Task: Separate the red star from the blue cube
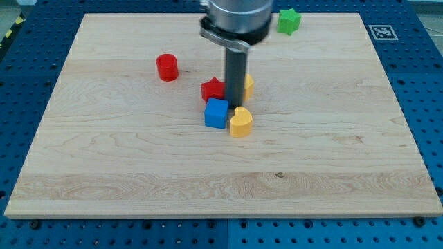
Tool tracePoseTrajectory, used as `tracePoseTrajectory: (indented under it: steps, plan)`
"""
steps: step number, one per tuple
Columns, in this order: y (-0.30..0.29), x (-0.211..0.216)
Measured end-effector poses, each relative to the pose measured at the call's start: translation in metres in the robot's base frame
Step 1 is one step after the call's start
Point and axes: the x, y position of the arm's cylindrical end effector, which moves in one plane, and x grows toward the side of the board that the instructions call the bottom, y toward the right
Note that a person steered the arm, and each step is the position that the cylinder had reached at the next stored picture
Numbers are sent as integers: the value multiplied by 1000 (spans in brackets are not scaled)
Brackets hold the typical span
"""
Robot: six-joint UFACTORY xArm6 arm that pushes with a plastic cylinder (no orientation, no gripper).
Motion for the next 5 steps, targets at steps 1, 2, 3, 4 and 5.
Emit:
tracePoseTrajectory:
  steps: [1, 2, 3, 4, 5]
  plan:
    - [-25, -49]
    - [-28, -73]
    - [-25, -71]
    - [-42, -60]
    - [-67, -30]
